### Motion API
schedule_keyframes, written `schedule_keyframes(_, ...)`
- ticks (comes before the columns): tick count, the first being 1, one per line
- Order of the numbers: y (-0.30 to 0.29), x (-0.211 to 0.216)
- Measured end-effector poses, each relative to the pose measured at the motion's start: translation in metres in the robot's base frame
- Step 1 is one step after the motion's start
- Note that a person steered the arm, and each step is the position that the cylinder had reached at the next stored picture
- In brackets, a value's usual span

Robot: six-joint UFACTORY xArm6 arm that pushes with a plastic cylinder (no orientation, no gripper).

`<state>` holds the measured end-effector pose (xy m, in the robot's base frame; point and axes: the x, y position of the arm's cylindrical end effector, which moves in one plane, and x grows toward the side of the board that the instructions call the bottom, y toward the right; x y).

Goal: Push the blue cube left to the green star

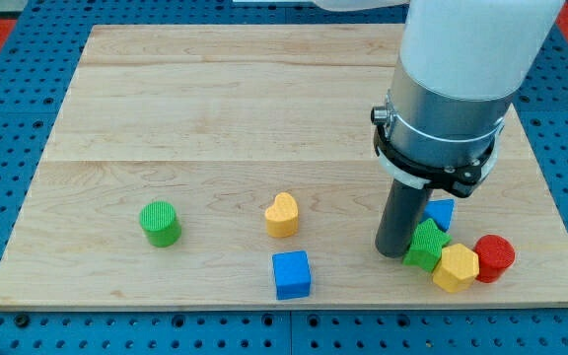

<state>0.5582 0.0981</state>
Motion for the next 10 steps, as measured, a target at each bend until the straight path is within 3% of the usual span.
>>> schedule_keyframes(3, -0.19, 0.0)
schedule_keyframes(4, -0.222, 0.028)
schedule_keyframes(5, -0.221, 0.059)
schedule_keyframes(7, -0.117, 0.058)
schedule_keyframes(10, -0.086, 0.044)
